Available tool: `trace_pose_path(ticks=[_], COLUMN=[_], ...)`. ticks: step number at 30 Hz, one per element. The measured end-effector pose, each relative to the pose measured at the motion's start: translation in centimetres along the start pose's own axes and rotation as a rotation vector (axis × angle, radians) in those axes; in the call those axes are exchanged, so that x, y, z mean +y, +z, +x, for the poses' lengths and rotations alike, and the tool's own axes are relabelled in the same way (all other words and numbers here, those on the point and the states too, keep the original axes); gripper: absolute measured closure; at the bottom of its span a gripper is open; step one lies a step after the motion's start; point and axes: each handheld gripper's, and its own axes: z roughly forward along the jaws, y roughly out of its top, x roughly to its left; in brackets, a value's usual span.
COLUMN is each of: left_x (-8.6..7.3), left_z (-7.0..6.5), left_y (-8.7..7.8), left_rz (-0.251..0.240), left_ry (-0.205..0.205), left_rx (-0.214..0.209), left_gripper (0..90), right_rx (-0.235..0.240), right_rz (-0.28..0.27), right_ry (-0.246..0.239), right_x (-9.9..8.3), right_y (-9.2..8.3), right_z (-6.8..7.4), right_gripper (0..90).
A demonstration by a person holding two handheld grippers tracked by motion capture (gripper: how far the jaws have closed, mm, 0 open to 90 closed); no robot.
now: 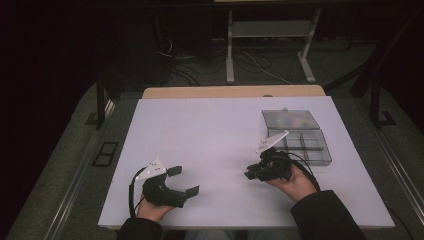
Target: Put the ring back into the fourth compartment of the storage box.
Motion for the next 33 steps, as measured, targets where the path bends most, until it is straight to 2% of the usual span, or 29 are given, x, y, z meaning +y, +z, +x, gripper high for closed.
trace_pose_path(ticks=[19,33], left_x=[0.0,0.0], left_z=[0.0,0.0], left_y=[0.0,0.0], left_rz=[-0.003,-0.004], left_ry=[-0.004,-0.005], left_rx=[-0.001,-0.002], left_gripper=[0.0,0.0], right_rx=[-0.050,-0.087], right_rz=[-0.036,-0.051], right_ry=[0.002,0.012], right_x=[1.8,2.3], right_y=[-4.0,-5.9], right_z=[-1.4,-2.8], right_gripper=[69.4,69.3])
